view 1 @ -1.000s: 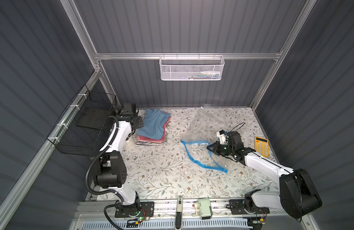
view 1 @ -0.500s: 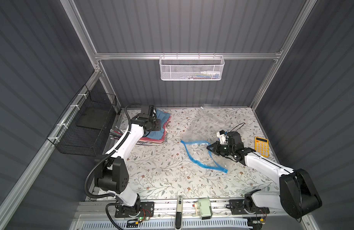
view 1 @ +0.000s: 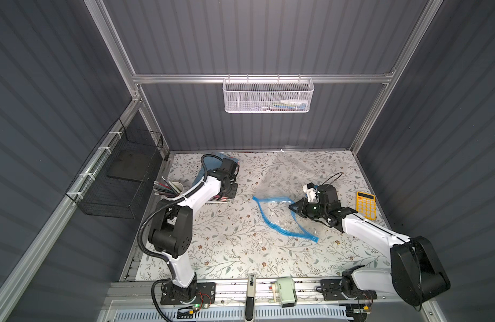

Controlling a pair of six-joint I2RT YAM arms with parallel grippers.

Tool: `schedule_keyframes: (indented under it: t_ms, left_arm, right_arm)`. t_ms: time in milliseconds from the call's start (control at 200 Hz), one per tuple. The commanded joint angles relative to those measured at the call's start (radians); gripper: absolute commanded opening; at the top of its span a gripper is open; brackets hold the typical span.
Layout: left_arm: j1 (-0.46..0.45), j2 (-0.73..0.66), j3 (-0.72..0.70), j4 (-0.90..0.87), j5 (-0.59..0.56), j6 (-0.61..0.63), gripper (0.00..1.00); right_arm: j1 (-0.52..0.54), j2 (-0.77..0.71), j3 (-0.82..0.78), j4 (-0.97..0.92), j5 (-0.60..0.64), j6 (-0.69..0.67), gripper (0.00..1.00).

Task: Take the tank top out of the vacuum bag
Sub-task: Adjust the tank top.

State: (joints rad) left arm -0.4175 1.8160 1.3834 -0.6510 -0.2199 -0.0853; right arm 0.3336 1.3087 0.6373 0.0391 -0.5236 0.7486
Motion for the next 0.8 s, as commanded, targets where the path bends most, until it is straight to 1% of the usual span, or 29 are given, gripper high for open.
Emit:
schedule_keyframes:
  t_ms: [0,115,255,440,795]
  left_arm:
    - [0.004,0.029,0.066,-0.034,-0.078,0.010,0.39]
    - [0.003,0.037,0.065,-0.019,-0.102,0.005,0.41]
    - [0.003,0.073,0.094,-0.025,-0.116,0.004,0.41]
    - [0.003,0.100,0.112,-0.019,-0.098,-0.010,0.38]
    - [0.003,0.158,0.135,-0.033,-0.155,-0.031,0.38]
  right_arm:
    - [-0.003,-0.020,-0.016,0.002,-0.003,-0.003,0.00]
    - [-0.002,-0.014,-0.013,0.002,-0.001,-0.006,0.00]
    - [-0.002,0.001,-0.006,0.009,-0.008,-0.005,0.00]
    - [-0.003,-0.002,-0.008,0.008,-0.006,-0.005,0.00]
    - [-0.003,0.011,0.003,0.002,-0.009,-0.011,0.00]
